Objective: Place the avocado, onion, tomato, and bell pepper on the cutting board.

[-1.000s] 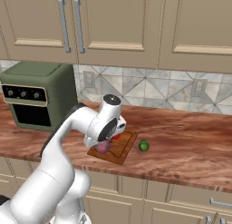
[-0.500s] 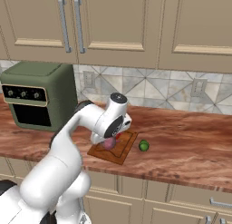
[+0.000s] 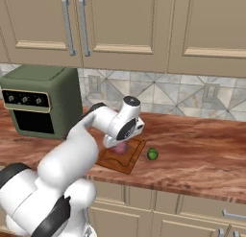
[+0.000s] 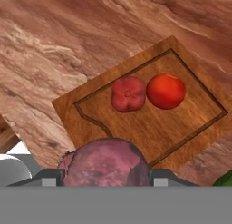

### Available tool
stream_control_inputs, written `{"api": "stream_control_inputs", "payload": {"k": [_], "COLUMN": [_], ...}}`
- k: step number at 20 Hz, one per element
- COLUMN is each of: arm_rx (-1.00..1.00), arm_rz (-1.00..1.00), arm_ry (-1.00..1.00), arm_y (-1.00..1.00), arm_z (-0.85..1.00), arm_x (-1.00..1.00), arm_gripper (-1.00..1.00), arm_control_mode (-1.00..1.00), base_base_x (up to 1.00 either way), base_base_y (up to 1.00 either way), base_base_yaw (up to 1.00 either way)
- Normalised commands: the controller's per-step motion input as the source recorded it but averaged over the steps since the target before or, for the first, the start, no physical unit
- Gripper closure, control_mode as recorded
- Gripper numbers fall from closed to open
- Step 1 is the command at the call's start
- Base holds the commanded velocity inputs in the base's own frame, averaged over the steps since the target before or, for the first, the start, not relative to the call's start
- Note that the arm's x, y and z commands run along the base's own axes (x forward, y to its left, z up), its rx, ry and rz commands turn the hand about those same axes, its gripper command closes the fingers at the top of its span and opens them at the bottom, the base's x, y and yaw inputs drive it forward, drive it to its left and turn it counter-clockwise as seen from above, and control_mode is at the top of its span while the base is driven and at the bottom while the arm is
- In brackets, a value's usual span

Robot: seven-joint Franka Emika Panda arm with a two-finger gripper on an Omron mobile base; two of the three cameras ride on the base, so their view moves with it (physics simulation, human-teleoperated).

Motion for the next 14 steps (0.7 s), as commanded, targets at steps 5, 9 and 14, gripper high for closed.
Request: {"api": "stream_control_inputs", "payload": {"k": [5, 9, 14], "arm_rx": [0.0, 0.0, 0.0], "arm_rz": [0.0, 0.0, 0.0], "arm_ry": [0.05, 0.05, 0.05], "arm_y": [-0.13, 0.0, -0.01], "arm_z": [-0.29, -0.3, -0.28], "arm_x": [0.26, 0.23, 0.16], "arm_gripper": [1.0, 1.0, 1.0], "arm_control_mode": [-1.0, -1.0, -1.0], "base_base_x": [0.0, 0.0, 0.0], "base_base_y": [0.0, 0.0, 0.0], "base_base_yaw": [0.0, 0.0, 0.0]}}
